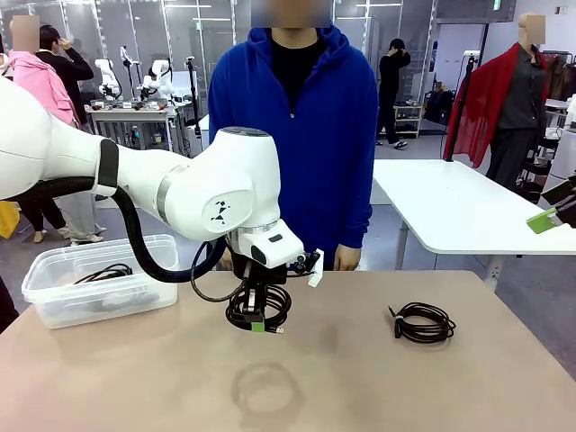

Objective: Organize and store the cables.
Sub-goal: Place the USB Extension Cable into the Organizing box.

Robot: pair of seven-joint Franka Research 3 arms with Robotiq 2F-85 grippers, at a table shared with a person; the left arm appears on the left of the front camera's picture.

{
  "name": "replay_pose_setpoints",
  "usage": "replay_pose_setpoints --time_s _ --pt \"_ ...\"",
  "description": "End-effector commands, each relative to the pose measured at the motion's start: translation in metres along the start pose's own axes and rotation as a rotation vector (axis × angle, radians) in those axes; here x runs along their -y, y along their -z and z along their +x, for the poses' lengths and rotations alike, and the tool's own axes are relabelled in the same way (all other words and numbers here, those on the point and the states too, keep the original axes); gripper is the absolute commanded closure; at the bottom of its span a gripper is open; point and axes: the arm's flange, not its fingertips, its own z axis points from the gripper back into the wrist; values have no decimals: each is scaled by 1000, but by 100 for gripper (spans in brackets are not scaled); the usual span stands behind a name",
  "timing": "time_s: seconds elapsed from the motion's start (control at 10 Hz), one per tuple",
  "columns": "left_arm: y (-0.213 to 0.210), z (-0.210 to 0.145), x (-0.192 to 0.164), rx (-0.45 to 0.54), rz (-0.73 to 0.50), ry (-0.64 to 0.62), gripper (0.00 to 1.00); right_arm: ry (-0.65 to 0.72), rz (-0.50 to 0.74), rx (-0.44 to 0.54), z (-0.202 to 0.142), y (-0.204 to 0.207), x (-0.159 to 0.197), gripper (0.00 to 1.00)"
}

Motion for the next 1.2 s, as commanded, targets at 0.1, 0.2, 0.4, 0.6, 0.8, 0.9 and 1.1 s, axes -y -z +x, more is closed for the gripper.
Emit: replay_pose_setpoints --time_s 0.1,0.2,0.4,0.6,0.8,0.9,1.1 --pt "-22 -25 19 6 -5 106 86 2 4 -1 0 -1 1 0" --pt "-26 -30 23 1 5 150 86 2 4 -1 0 -1 1 0" --pt "-38 -41 27 -2 38 200 86 2 4 -1 0 -1 1 0" --pt "-46 -53 25 -5 65 205 86 2 4 -1 0 -1 1 0" --pt "-57 -83 20 -11 109 201 86 2 4 -1 0 -1 1 0" --pt "-61 -104 15 -10 135 201 86 2 4 -1 0 -1 1 0" --pt "-63 -143 13 -15 154 212 86 2 4 -1 0 -1 1 0"
